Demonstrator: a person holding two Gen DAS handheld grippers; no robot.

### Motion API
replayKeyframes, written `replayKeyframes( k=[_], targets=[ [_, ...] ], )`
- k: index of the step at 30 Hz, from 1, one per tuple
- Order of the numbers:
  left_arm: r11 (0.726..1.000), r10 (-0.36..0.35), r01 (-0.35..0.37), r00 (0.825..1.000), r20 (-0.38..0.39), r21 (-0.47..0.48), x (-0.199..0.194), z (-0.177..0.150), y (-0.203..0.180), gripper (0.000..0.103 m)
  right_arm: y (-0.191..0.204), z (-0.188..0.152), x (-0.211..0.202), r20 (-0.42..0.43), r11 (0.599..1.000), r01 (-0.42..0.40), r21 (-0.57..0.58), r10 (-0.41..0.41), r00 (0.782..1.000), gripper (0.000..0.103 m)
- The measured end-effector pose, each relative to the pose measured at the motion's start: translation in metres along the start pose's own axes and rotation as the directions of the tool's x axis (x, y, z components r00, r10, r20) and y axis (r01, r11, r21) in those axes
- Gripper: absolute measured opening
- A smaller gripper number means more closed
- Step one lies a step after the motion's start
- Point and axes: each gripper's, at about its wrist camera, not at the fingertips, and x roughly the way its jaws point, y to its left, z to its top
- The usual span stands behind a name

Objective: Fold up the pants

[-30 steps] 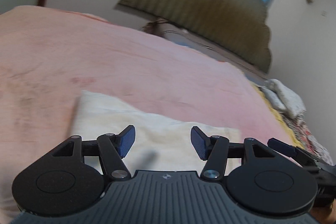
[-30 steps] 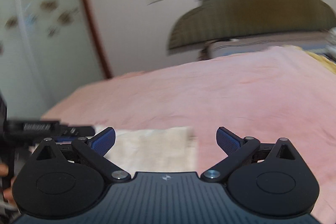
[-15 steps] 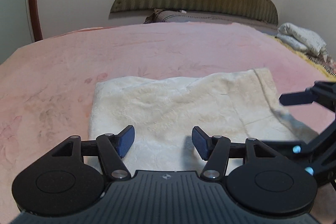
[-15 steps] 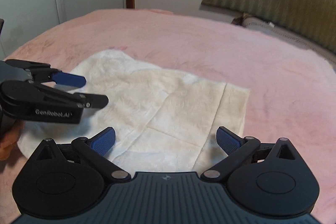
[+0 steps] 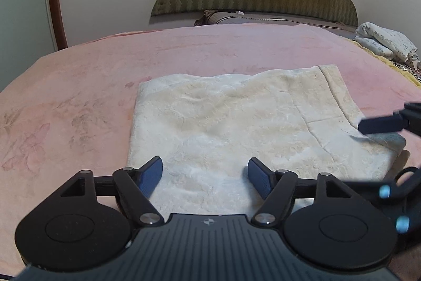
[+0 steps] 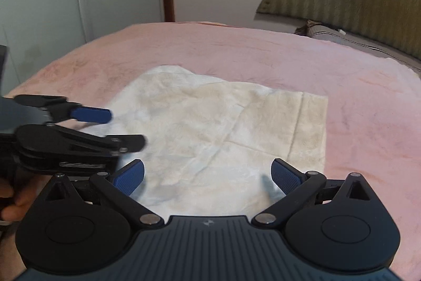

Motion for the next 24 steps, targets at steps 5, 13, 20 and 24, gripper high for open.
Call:
replayKeyframes(
  k=[5,13,20,24],
  targets=[
    [0.997,0.073,-0.073,0.997,0.001,0.037,0.005,0.000,-0.007,0.097,0.003,-0.017,0.013,-0.006,1.000,0.005,-0.023,-0.005,1.000,0.103],
    [0.996,0.092,-0.092,0.996,-0.011,0.003,0.009,0.000,-0.002,0.103,0.003,-0.024,0.017,0.051,1.000,0.018,-0.019,-0.017,0.999,0.103],
    [0.995,0.104,-0.104,0.994,0.015,0.004,0.009,-0.004,-0.005,0.103,0.003,-0.033,0.014,0.114,1.000,0.020,-0.024,-0.017,0.993,0.103],
    [0.995,0.101,-0.101,0.994,0.030,-0.011,0.009,-0.008,-0.004,0.103,0.003,-0.034,0.014,0.117,0.999,0.022,-0.026,-0.018,0.993,0.103]
  ],
)
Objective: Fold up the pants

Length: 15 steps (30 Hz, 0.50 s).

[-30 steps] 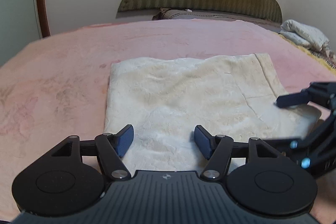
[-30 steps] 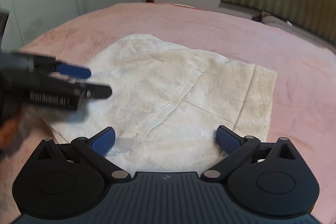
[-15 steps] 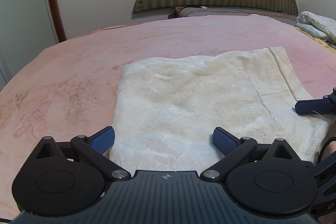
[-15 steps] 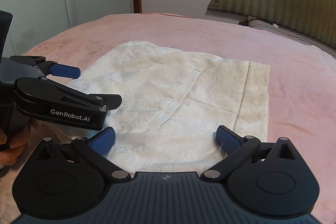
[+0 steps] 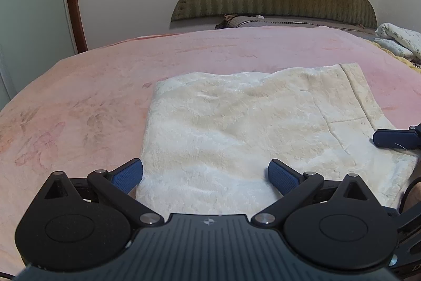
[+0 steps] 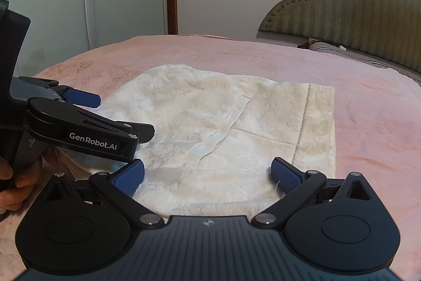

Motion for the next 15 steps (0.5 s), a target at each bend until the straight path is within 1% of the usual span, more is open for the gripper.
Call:
replayKeyframes(
  k=[11,15],
  targets=[
    [1.000,-0.006,0.006,1.000,0.017,-0.025,0.0003,-0.0031,0.0031,0.103,-0.0002,-0.0003,-0.0001,0.001,1.000,0.001,-0.002,-0.001,1.000,0.103],
    [0.999,-0.025,0.025,1.000,-0.006,-0.025,-0.0022,-0.0001,0.0087,0.103,-0.0005,-0.0001,0.0000,0.002,1.000,-0.001,0.001,0.001,1.000,0.103]
  ],
)
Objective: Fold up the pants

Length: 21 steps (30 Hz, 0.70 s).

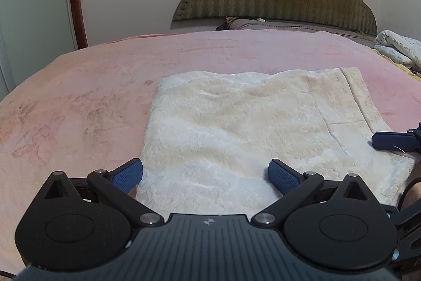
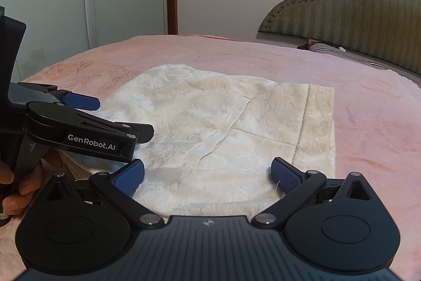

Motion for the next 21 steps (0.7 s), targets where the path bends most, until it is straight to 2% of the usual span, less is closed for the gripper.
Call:
replayKeyframes(
  k=[3,6,8,10,12,15,18,20,21],
  targets=[
    [0.999,-0.038,0.038,0.999,-0.030,-0.011,-0.005,0.008,0.018,0.103,-0.005,0.002,-0.006,0.015,1.000,-0.008,0.026,0.007,1.000,0.103],
    [0.995,-0.064,0.061,0.997,-0.043,-0.075,-0.004,0.017,0.046,0.100,-0.028,0.008,-0.022,0.063,0.995,-0.030,0.096,0.024,0.998,0.103],
    [0.983,-0.137,0.129,0.989,-0.058,-0.127,0.002,0.024,0.067,0.100,-0.056,0.014,-0.028,0.077,0.984,-0.034,0.175,0.021,0.997,0.103],
    [0.962,-0.207,0.190,0.976,-0.069,-0.195,0.009,0.028,0.085,0.101,-0.089,0.017,-0.025,0.042,0.960,-0.053,0.276,0.043,0.998,0.103],
    [0.924,-0.303,0.270,0.949,-0.087,-0.270,0.020,0.031,0.100,0.101,-0.121,0.016,-0.014,-0.017,0.922,-0.086,0.378,0.100,0.995,0.103],
    [0.859,-0.434,0.376,0.895,-0.104,-0.346,0.036,0.033,0.112,0.101,-0.157,0.008,0.006,-0.044,0.851,-0.163,0.500,0.212,0.976,0.103],
    [0.827,-0.497,0.434,0.861,-0.106,-0.357,0.046,0.036,0.117,0.101,-0.180,0.001,0.022,0.001,0.762,-0.284,0.582,0.349,0.937,0.099],
    [0.800,-0.540,0.472,0.836,-0.102,-0.371,0.054,0.040,0.121,0.101,-0.188,0.001,0.031,0.027,0.718,-0.359,0.596,0.429,0.903,0.098],
    [0.779,-0.568,0.496,0.817,-0.097,-0.385,0.058,0.041,0.122,0.101,-0.190,0.002,0.036,0.033,0.704,-0.390,0.594,0.464,0.885,0.098]
  ],
)
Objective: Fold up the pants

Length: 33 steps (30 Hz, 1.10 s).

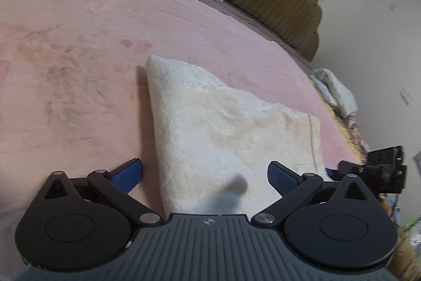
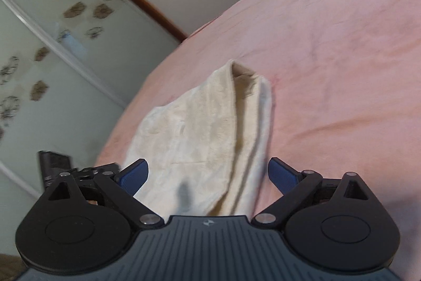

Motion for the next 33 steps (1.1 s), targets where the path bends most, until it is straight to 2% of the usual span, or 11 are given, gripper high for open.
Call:
replayKeyframes(
  k=[3,7,9,11,13,14,15,17,25,29,33],
  targets=[
    [0.993,-0.112,0.111,0.993,-0.033,-0.048,0.012,0.005,0.006,0.101,-0.004,0.011,0.010,-0.047,0.998,-0.058,-0.021,0.057,0.997,0.098],
    [0.989,-0.147,0.146,0.989,-0.037,-0.032,0.027,0.008,0.001,0.099,-0.009,0.025,0.023,-0.091,0.991,-0.135,-0.019,0.133,0.987,0.098],
    [0.987,-0.159,0.158,0.987,-0.032,-0.029,0.032,0.006,-0.003,0.099,-0.009,0.030,0.030,-0.102,0.988,-0.152,-0.019,0.149,0.984,0.091],
    [0.989,-0.145,0.144,0.989,-0.017,-0.029,0.034,0.003,-0.006,0.087,-0.010,0.031,0.043,-0.118,0.991,-0.134,-0.018,0.131,0.984,0.053],
    [0.997,-0.071,0.071,0.997,-0.011,-0.011,0.033,0.002,-0.011,0.065,-0.010,0.032,0.054,-0.122,0.998,-0.066,-0.023,0.062,0.991,0.035],
    [0.999,-0.033,0.033,0.999,-0.009,0.001,0.031,0.001,-0.012,0.050,-0.012,0.027,0.053,-0.110,0.997,-0.071,-0.005,0.070,0.992,0.033],
    [1.000,-0.018,0.018,1.000,-0.003,0.001,0.029,0.001,-0.011,0.048,-0.011,0.027,0.052,-0.104,0.998,-0.067,-0.005,0.066,0.992,0.033],
    [0.999,-0.024,0.025,0.999,0.025,-0.021,0.021,0.002,-0.005,0.030,-0.006,0.023,0.048,-0.092,0.998,-0.055,-0.020,0.053,0.994,0.029],
    [0.995,0.015,-0.031,0.987,0.157,0.097,-0.009,0.008,-0.028,0.020,0.039,0.035,0.038,-0.037,0.986,-0.087,-0.140,0.082,0.996,0.024],
    [0.991,0.046,-0.076,0.968,0.246,0.114,-0.029,0.030,-0.027,0.020,0.054,0.053,0.048,-0.012,0.970,-0.141,-0.198,0.141,0.990,0.024],
    [0.978,0.110,-0.151,0.959,0.263,0.142,-0.027,0.059,-0.022,0.020,0.055,0.079,0.075,0.023,0.968,-0.154,-0.198,0.161,0.987,0.024]
  ],
)
